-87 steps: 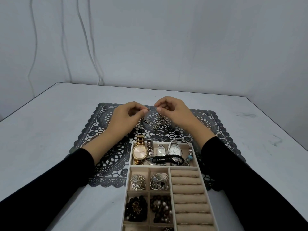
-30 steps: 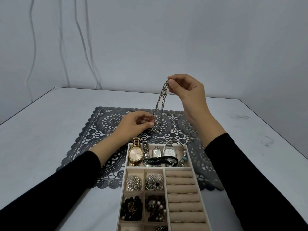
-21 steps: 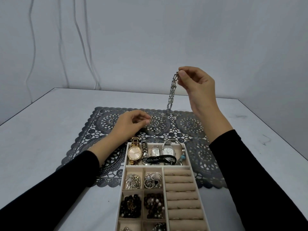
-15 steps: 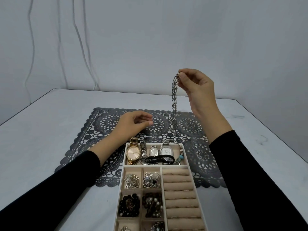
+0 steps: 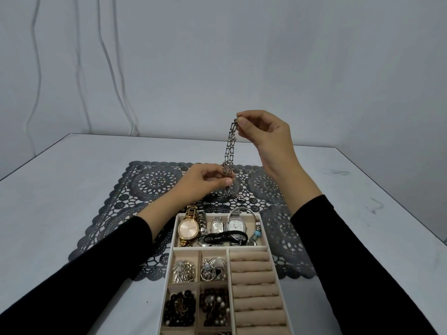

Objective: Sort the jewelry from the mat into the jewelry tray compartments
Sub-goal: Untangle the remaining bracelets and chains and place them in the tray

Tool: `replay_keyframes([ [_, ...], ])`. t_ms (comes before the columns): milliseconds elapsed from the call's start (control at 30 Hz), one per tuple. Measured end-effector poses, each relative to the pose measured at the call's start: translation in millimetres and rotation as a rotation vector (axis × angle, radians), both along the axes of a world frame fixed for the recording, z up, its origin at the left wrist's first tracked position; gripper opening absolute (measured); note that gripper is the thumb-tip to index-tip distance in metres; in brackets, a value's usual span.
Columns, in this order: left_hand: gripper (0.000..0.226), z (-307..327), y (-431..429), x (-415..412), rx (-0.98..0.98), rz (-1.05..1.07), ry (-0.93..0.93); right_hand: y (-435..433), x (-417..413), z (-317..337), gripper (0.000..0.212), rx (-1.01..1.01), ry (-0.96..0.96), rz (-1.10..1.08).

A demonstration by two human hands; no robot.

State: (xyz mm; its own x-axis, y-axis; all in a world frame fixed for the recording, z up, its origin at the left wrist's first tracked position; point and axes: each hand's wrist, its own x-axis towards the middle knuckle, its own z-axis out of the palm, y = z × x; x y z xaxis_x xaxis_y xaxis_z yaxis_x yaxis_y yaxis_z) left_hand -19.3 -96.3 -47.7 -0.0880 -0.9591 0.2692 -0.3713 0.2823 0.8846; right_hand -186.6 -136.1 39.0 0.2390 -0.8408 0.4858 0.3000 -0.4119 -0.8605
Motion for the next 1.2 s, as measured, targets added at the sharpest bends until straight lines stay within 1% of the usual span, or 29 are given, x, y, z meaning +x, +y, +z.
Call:
replay_keyframes([
  [100,0.017,-1,1,2,-0.012,-0.011,-0.005,-1,-3,1,0.01,0.005,-0.011,-0.017],
  [200,0.013,-1,4,2,-0.028,-0.006,0.012,-1,-4,2,0.01,0.006,-0.014,-0.025],
  [333,0.008,-1,8,10,-0.042,0.073,0.045,2,-4,4,0.01,-0.002,-0.034,-0.038],
  [433,0.012,2,13,17,-0.012,0.091,0.138,5,-4,8,0.011,-0.015,-0.057,-0.051],
  [467,0.014,2,14,19,-0.02,0.09,0.141,6,-4,9,0.011,-0.018,-0.06,-0.052],
  [533,0.016,4,16,22,-0.039,0.091,0.102,7,-3,10,0.011,-0.018,-0.066,-0.051],
  [667,0.011,3,19,26,-0.016,0.078,0.052,9,-4,11,0.012,-0.011,-0.07,-0.055],
  [733,0.015,0,21,30,0.0,0.058,0.016,10,-6,11,0.012,-0.002,-0.075,-0.059],
  [800,0.017,-2,22,35,0.02,0.052,0.012,11,-10,12,0.011,0.015,-0.1,-0.063],
  [933,0.012,-1,28,35,0.008,0.053,0.008,14,-19,18,0.011,0.031,-0.148,-0.077],
  [1100,0.009,5,41,39,-0.04,0.194,0.06,22,-29,19,0.011,0.033,-0.144,-0.113],
  [1200,0.008,10,51,45,-0.041,0.268,0.163,29,-34,19,0.011,0.038,-0.141,-0.125],
])
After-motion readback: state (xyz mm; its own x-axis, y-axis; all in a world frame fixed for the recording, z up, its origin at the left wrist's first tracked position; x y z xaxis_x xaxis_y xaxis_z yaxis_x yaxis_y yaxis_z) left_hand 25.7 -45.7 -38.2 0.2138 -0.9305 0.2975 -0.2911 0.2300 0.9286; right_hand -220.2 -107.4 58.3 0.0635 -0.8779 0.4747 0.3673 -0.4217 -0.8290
